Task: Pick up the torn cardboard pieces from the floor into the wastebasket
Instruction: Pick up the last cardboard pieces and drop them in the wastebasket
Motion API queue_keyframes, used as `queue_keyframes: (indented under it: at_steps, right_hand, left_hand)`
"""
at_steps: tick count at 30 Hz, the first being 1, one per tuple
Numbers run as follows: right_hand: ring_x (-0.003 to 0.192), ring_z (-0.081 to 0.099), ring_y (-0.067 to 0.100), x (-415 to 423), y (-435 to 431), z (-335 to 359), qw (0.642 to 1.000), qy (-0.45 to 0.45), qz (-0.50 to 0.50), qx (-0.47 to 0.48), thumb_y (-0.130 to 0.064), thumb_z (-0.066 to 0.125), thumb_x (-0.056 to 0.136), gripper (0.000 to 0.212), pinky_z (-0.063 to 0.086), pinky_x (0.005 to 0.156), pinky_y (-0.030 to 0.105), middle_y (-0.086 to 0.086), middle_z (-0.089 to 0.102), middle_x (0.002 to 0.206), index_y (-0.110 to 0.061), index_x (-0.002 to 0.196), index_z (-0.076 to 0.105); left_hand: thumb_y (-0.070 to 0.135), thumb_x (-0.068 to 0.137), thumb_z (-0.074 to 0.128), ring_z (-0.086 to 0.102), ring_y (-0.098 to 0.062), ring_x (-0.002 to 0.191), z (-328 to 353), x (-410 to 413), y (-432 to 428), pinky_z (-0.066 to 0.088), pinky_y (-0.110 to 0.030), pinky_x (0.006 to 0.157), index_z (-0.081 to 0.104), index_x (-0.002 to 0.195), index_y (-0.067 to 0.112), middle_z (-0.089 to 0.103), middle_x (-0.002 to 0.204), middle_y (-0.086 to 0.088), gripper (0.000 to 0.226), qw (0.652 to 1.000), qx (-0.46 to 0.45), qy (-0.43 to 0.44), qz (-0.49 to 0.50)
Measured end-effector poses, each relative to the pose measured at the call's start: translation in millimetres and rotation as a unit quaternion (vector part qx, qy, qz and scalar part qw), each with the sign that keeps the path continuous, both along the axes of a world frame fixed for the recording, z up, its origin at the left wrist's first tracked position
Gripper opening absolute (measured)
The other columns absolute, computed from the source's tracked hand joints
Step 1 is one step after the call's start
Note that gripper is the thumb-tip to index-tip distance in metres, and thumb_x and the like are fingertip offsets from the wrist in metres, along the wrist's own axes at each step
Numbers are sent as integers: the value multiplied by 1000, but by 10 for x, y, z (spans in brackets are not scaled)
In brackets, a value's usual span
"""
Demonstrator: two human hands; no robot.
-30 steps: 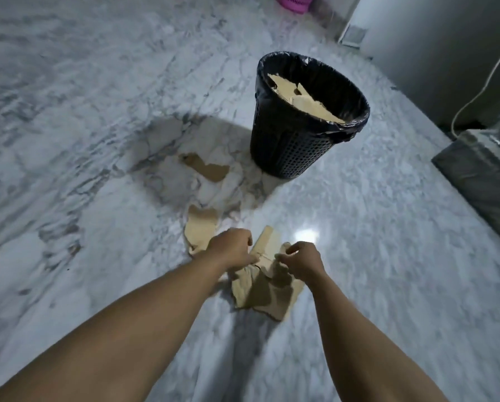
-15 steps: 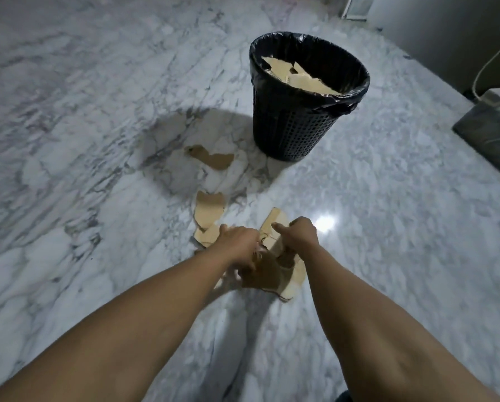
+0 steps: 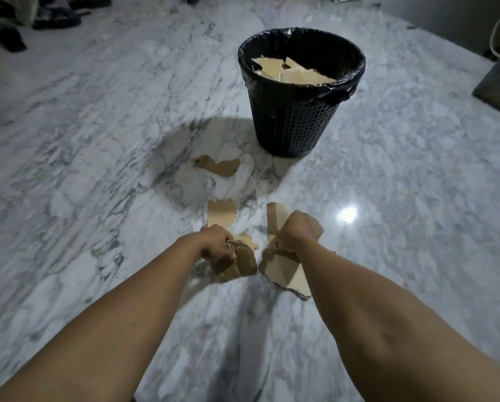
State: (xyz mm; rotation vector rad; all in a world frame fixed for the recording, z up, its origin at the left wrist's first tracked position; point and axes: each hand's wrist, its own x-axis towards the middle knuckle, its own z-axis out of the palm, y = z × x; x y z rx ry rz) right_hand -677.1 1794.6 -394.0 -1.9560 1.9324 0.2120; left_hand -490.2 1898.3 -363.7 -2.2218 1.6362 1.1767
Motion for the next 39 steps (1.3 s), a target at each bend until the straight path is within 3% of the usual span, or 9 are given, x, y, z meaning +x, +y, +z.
queue_keyframes:
  at_steps: [5, 9, 15, 21, 25, 28, 30, 33, 39]
  right_hand:
    - [98, 62, 25, -42, -180, 112, 981, -175, -8, 83, -45, 62, 76, 30, 57, 82, 42, 2, 62, 104, -26, 99, 60]
    - [73, 62, 26, -265, -336, 525, 941, -322, -21, 101, -9, 58, 87, 27, 51, 56, 28, 8, 62, 84, -4, 114, 61]
    - [83, 70, 29, -153, -61, 618, 946, -7, 168, 279, -41, 74, 72, 45, 60, 79, 40, 11, 70, 98, -11, 104, 66]
    - [110, 45, 30, -98, 478, 201, 932, 122, 316, 128, -48, 92, 51, 84, 43, 93, 46, 4, 44, 117, -18, 121, 58]
    - [102, 58, 32, -192, 485, 188, 958, 52, 237, 151, -39, 91, 60, 81, 36, 97, 46, 7, 59, 109, -14, 118, 40]
    - [101, 63, 32, -308, 293, 303, 966, 25, 152, 208, -34, 87, 70, 63, 44, 100, 47, 8, 64, 106, -9, 116, 51]
    - [79, 69, 26, -453, 130, 441, 967, -15, 83, 240, -28, 86, 71, 40, 57, 80, 39, 7, 68, 88, -9, 96, 62]
    - [52, 60, 17, -761, -189, 594, 968, -124, -39, 213, -20, 84, 76, 29, 45, 45, 22, 4, 61, 66, -10, 71, 57]
    - [97, 61, 26, -1242, -974, 445, 981, -130, -101, 98, -46, 89, 64, 71, 53, 83, 39, 11, 63, 106, -2, 111, 59]
  left_hand:
    - [58, 64, 73, 37, -31, 114, -228, -53, 42, 38, -44, 91, 58, 93, 36, 40, 123, 5, 40, 995, -51, -90, 0]
    - [51, 71, 78, 33, -26, 123, -252, -21, 26, 34, -48, 99, 67, 100, 28, 41, 139, 6, 39, 986, -94, -109, -80]
    - [49, 69, 81, 37, -24, 115, -236, -30, -50, 31, -46, 95, 69, 93, 27, 55, 119, 6, 35, 981, -121, -127, -89]
    - [52, 70, 79, 36, -21, 107, -176, -96, -60, 29, -45, 93, 63, 103, 30, 56, 103, 3, 43, 980, -116, -139, -86]
    - [66, 57, 76, 41, -21, 113, -222, -102, -27, 27, -42, 86, 51, 119, 34, 54, 116, 8, 73, 980, -120, -134, -82]
    - [67, 47, 78, 41, -19, 106, -252, -138, 0, 23, -40, 82, 49, 111, 34, 53, 108, 8, 78, 976, -127, -149, -96]
    - [64, 46, 82, 40, -18, 102, -252, -158, -15, 22, -39, 80, 48, 105, 33, 54, 103, 8, 75, 979, -115, -147, -79]
    - [65, 42, 84, 40, -18, 100, -232, -199, -84, 25, -41, 83, 54, 95, 31, 55, 95, 8, 70, 981, -88, -157, -79]
    - [54, 50, 86, 40, -15, 94, -181, -251, -71, 27, -39, 84, 49, 86, 31, 49, 88, 12, 57, 976, -141, -143, -82]
